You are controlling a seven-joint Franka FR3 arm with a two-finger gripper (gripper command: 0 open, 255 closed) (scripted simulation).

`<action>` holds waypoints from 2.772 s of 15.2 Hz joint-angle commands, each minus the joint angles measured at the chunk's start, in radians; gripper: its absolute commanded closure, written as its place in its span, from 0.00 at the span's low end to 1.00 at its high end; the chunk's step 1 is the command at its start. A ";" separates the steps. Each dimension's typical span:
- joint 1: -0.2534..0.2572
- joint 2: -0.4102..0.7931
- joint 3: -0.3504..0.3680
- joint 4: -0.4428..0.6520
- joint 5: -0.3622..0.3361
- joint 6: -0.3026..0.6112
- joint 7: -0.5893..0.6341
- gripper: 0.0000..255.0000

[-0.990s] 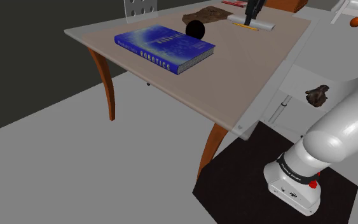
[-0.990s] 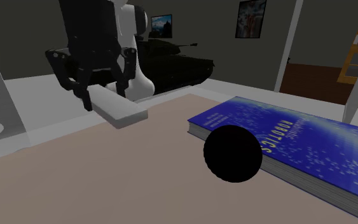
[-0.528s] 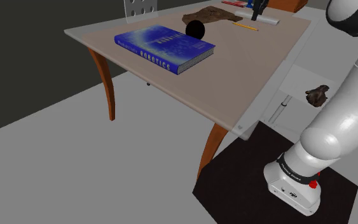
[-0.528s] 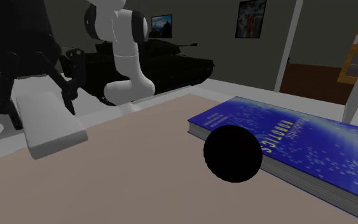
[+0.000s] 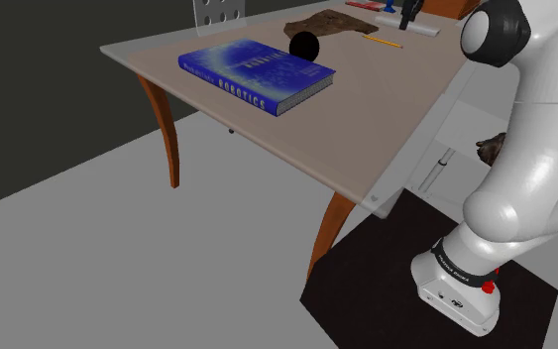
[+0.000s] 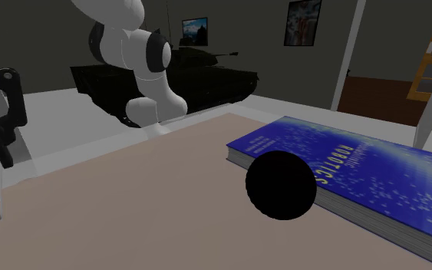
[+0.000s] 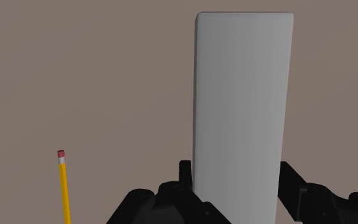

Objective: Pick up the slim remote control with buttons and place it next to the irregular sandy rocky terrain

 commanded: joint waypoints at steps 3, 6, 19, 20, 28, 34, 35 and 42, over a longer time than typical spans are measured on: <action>0.019 -0.039 -0.003 -0.118 -0.013 0.080 -0.002 1.00; 0.033 -0.068 -0.003 -0.204 -0.022 0.138 -0.001 1.00; 0.060 -0.120 -0.003 -0.427 -0.038 0.309 0.002 1.00; 0.060 -0.120 -0.003 -0.427 -0.038 0.309 0.002 1.00; 0.060 -0.120 -0.003 -0.427 -0.038 0.309 0.002 0.00; 0.038 -0.074 -0.003 -0.229 -0.024 0.156 0.001 0.00; 0.037 -0.074 -0.003 -0.229 -0.024 0.156 0.001 0.00; 0.037 -0.074 -0.003 -0.229 -0.024 0.156 0.001 0.00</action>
